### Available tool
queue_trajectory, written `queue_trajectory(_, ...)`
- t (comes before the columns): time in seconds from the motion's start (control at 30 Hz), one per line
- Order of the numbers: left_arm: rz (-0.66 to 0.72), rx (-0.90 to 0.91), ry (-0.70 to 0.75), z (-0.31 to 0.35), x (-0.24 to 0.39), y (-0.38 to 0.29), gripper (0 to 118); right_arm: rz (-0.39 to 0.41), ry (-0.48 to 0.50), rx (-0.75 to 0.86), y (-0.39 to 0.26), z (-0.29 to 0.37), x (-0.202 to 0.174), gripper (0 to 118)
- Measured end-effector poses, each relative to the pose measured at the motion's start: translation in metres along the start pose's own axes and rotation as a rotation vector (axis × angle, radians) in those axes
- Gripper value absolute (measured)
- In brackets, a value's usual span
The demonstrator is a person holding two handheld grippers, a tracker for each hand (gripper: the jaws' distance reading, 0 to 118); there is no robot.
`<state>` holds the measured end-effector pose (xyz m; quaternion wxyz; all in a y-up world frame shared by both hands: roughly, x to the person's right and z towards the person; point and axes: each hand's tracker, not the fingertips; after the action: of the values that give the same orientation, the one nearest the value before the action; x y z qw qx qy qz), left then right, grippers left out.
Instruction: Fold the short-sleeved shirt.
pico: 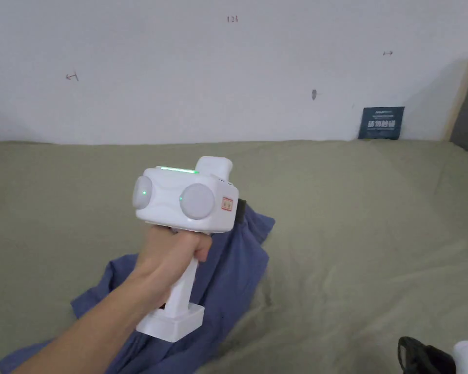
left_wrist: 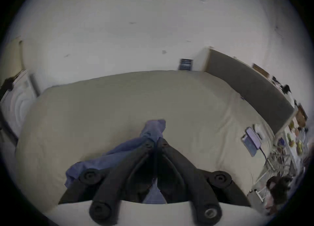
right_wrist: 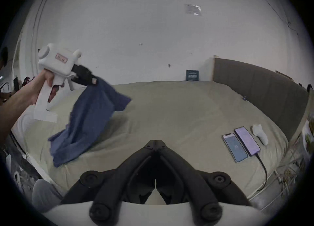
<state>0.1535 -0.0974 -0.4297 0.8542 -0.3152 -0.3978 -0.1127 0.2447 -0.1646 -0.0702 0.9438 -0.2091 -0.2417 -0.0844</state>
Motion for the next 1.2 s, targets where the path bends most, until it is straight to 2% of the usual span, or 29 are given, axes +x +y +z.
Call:
queue_trajectory(0.07, -0.044, -0.045, -0.025, -0.028, 0.031, -0.004, 1, -0.01, -0.016, -0.013, -0.003, -0.004, 0.006, 2)
queue_trajectory(0.23, -0.026, -0.173, -0.048, -0.101, 0.061, -0.047, 1, -0.035, -0.026, -0.045, -0.008, -0.016, 0.017, 2)
queue_trajectory(0.27, -0.021, -0.18, -0.049, -0.112, 0.062, -0.057, 5, -0.034, -0.026, -0.048, -0.008, -0.018, 0.018, 2)
queue_trajectory(0.3, -0.017, -0.194, -0.04, -0.12, 0.062, -0.066, 20, -0.031, -0.024, -0.055, -0.008, -0.021, 0.018, 2)
queue_trajectory(0.33, -0.003, -0.204, -0.028, -0.127, 0.061, -0.074, 57, -0.024, -0.023, -0.063, -0.007, -0.025, 0.018, 2)
queue_trajectory(0.37, 0.007, -0.198, -0.017, -0.13, 0.058, -0.081, 111, -0.015, -0.021, -0.069, -0.006, -0.028, 0.018, 2)
queue_trajectory(0.4, 0.023, -0.201, -0.025, -0.134, 0.052, -0.087, 118, -0.002, -0.017, -0.07, -0.004, -0.031, 0.017, 2)
queue_trajectory(0.47, 0.091, -0.145, -0.047, -0.123, 0.039, -0.094, 115, 0.021, -0.017, -0.061, 0.0, -0.034, 0.014, 2)
queue_trajectory(0.53, 0.091, -0.158, -0.006, -0.091, 0.028, -0.099, 115, 0.019, -0.007, -0.037, 0.006, -0.033, 0.011, 2)
queue_trajectory(0.6, 0.128, -0.057, 0.006, -0.048, 0.013, -0.105, 115, 0.016, -0.004, -0.016, 0.013, -0.029, 0.004, 2)
queue_trajectory(0.8, 0.204, 0.219, 0.116, 0.127, -0.027, -0.127, 114, 0.029, 0.007, 0.097, 0.034, 0.0, -0.019, 2)
queue_trajectory(0.87, 0.208, 0.294, 0.232, 0.183, -0.038, -0.142, 111, 0.035, 0.011, 0.137, 0.038, 0.013, -0.028, 2)
queue_trajectory(0.93, 0.169, 0.373, 0.31, 0.225, -0.042, -0.156, 103, 0.044, 0.02, 0.163, 0.04, 0.025, -0.036, 2)
queue_trajectory(0.97, 0.154, 0.392, 0.37, 0.245, -0.043, -0.164, 92, 0.049, 0.024, 0.184, 0.04, 0.033, -0.04, 2)
queue_trajectory(1.0, 0.13, 0.418, 0.423, 0.26, -0.044, -0.172, 74, 0.054, 0.018, 0.205, 0.038, 0.039, -0.045, 2)
queue_trajectory(1.03, 0.108, 0.427, 0.472, 0.274, -0.045, -0.18, 41, 0.055, 0.019, 0.222, 0.036, 0.046, -0.049, 2)
queue_trajectory(1.07, 0.083, 0.429, 0.527, 0.285, -0.044, -0.188, 0, 0.048, 0.022, 0.231, 0.033, 0.052, -0.054, 2)
queue_trajectory(1.13, 0.073, 0.479, 0.57, 0.303, -0.044, -0.203, 0, 0.034, 0.034, 0.252, 0.028, 0.06, -0.06, 2)
queue_trajectory(1.2, 0.127, 0.434, 0.507, 0.314, -0.05, -0.213, 0, 0.035, 0.038, 0.254, 0.023, 0.065, -0.067, 2)
